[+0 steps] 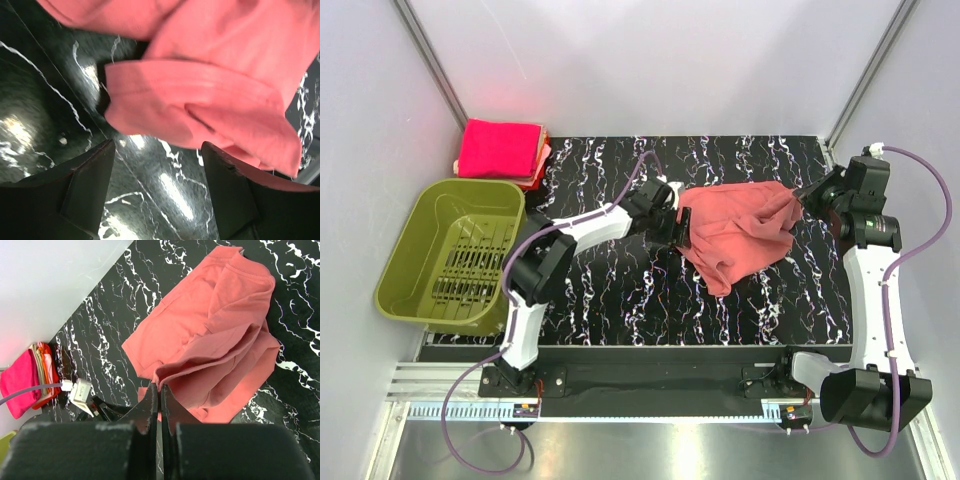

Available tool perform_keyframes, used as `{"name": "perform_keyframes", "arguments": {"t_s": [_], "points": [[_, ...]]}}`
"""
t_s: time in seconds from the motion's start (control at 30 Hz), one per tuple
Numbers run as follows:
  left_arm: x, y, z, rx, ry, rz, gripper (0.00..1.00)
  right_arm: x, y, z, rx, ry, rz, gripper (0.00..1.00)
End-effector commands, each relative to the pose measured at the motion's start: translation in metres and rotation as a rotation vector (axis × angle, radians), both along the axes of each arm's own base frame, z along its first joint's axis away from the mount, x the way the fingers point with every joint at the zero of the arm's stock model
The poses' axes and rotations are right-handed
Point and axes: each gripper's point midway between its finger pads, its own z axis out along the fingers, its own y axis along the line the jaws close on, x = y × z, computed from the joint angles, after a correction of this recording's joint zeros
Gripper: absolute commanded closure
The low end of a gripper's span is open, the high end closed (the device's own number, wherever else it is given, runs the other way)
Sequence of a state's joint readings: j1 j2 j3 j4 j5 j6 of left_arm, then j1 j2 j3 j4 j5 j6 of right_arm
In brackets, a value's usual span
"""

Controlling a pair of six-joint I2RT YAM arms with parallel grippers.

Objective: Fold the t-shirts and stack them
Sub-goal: Flatten the tshirt out

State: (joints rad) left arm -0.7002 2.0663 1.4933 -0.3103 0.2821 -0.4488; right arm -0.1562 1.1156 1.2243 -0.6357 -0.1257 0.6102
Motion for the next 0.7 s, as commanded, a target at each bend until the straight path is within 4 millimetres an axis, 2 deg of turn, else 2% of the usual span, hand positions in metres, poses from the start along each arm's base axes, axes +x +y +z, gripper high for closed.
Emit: {"name": "perform_keyframes", "arguments": {"t_s": [0.0,0.07,0.1,0.13,0.2,0.23,0.27,0.3,0.33,0.37,0.4,0.43,0.47,0.5,0.53,0.57,0.6,0.67], "points": [[0.032,-0.011,0.010,0.000,-0.100,0.033,0.25,0.006,0.004,0.024,0.001,-0.082,0.027,1.00],[0.036,-0.017,0.010,-0.015,-0.092,0.025,0.30,0.006,0.004,0.024,0.005,-0.082,0.022,1.00],[0.037,-0.018,0.003,-0.012,-0.077,0.026,0.35,0.007,0.003,0.023,0.001,-0.078,0.017,1.00],[0.037,-0.024,0.007,-0.035,-0.070,0.013,0.57,0.008,0.001,0.022,-0.004,-0.076,0.008,1.00],[0.041,-0.019,0.013,-0.050,-0.050,0.017,0.83,0.011,-0.011,0.018,-0.035,-0.054,-0.049,1.00],[0.043,-0.016,0.021,-0.060,-0.051,0.016,0.94,0.013,-0.017,0.018,-0.059,-0.044,-0.071,1.00],[0.056,-0.004,0.048,-0.082,-0.092,0.045,1.00,0.013,-0.033,0.029,-0.105,-0.044,-0.142,1.00],[0.059,0.008,0.063,-0.080,-0.101,0.068,1.00,0.019,-0.041,0.026,-0.127,-0.017,-0.170,1.00],[0.066,0.019,0.081,-0.085,-0.128,0.092,1.00,0.021,-0.048,0.032,-0.150,-0.014,-0.197,1.00],[0.071,0.032,0.126,-0.123,-0.201,0.111,1.00,0.022,-0.058,0.055,-0.191,-0.039,-0.236,1.00],[0.079,0.055,0.145,-0.119,-0.219,0.155,1.00,0.029,-0.062,0.057,-0.204,-0.026,-0.245,1.00],[0.082,0.068,0.167,-0.130,-0.256,0.178,1.00,0.031,-0.066,0.067,-0.222,-0.037,-0.259,1.00],[0.080,0.080,0.212,-0.167,-0.334,0.189,1.00,0.031,-0.072,0.090,-0.243,-0.064,-0.287,1.00],[0.081,0.097,0.227,-0.168,-0.348,0.217,1.00,0.036,-0.076,0.091,-0.257,-0.047,-0.295,1.00],[0.076,0.104,0.243,-0.187,-0.367,0.216,1.00,0.036,-0.080,0.097,-0.281,-0.041,-0.301,1.00],[0.065,0.110,0.268,-0.219,-0.401,0.211,1.00,0.033,-0.085,0.117,-0.306,-0.069,-0.325,1.00],[0.057,0.113,0.275,-0.233,-0.404,0.201,1.00,0.031,-0.088,0.109,-0.326,-0.015,-0.328,1.00],[0.030,0.116,0.282,-0.267,-0.389,0.165,1.00,0.018,-0.098,0.109,-0.389,0.037,-0.354,1.00]]}}
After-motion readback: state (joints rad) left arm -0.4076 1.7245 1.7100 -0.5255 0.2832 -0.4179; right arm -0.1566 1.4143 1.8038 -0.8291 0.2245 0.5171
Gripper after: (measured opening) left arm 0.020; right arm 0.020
